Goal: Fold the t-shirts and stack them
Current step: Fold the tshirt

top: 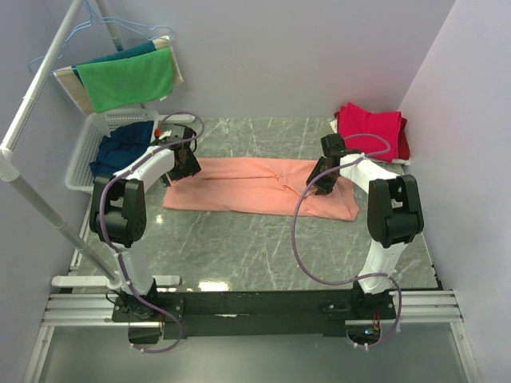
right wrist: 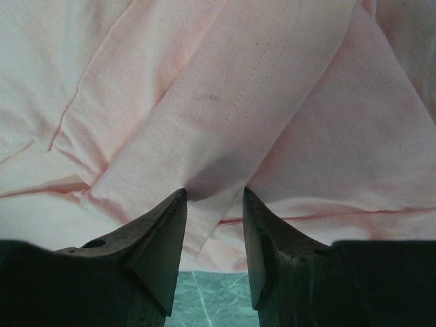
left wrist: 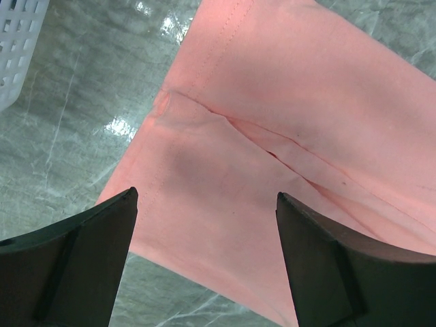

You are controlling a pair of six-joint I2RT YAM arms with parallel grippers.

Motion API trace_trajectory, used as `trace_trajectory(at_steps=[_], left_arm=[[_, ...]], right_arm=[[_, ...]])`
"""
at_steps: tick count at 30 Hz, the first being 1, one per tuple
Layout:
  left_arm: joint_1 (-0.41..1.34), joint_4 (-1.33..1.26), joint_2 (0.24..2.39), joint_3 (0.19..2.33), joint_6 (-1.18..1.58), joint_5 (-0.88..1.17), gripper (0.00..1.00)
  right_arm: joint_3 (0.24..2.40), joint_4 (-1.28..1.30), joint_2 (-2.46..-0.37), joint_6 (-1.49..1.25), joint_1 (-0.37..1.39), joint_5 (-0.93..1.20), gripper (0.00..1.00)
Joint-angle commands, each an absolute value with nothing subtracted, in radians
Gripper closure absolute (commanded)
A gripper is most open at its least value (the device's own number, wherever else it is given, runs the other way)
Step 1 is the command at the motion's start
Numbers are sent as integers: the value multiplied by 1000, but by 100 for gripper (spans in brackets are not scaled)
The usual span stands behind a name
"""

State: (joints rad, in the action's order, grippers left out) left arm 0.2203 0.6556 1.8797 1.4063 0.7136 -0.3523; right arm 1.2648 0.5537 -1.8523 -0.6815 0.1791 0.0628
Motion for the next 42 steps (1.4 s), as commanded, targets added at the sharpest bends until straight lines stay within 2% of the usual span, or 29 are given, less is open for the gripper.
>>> trace_trajectory(at_steps=[1, 4, 7, 12, 16, 21, 25, 28, 33, 42], left_arm=[[224, 655, 1853, 1433, 690, -354, 12], [224, 657, 1852, 1436, 690, -356, 12], [224, 658, 1853, 1440, 686, -357, 12], [224, 666, 1850, 1447, 683, -364, 12], [224, 669, 1847, 1448, 683, -365, 12], [224, 669, 1841, 1442, 678, -365, 12], [224, 673, 1838, 1439, 675, -368, 12], [224, 672, 1832, 1434, 673, -368, 12], [224, 661, 1821, 1427, 670, -364, 12], [225, 574, 1836, 1442, 614, -267, 12]], right_arm=[[1299, 538, -1871, -692, 187, 66, 54], [1313, 526, -1894, -692, 187, 69, 54], [1344, 522, -1917, -693, 189, 71, 60], [1416, 534, -1948, -692, 190, 71, 85], [1448, 523, -1948, -687, 195, 86, 96], [1465, 479, -1947, -686, 196, 115, 94], [1485, 396, -1965, -672, 198, 167, 75], [1459, 286, -1950, -661, 196, 224, 70], [1393, 98, -1896, -686, 193, 324, 68], [1428, 337, -1856, -620, 195, 206, 66]])
